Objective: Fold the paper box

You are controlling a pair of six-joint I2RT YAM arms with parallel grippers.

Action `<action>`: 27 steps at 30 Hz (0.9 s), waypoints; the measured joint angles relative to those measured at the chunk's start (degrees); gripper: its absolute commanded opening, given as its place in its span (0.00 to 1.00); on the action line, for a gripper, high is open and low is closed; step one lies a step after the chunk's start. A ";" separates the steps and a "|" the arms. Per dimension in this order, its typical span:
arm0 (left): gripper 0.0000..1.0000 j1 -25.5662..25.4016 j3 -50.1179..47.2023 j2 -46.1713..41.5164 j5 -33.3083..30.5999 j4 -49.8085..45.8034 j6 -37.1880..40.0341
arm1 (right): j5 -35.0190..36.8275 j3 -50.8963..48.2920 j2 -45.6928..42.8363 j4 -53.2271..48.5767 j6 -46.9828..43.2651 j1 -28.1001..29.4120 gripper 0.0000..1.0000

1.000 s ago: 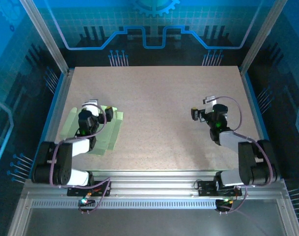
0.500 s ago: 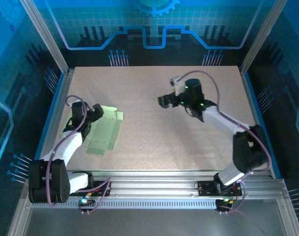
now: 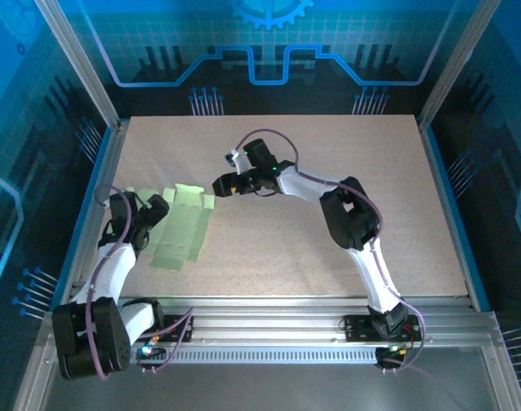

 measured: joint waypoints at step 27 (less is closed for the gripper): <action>0.99 -0.20 -1.07 -1.16 3.61 0.04 1.18 | -5.18 11.15 11.15 -7.02 -6.01 1.86 0.00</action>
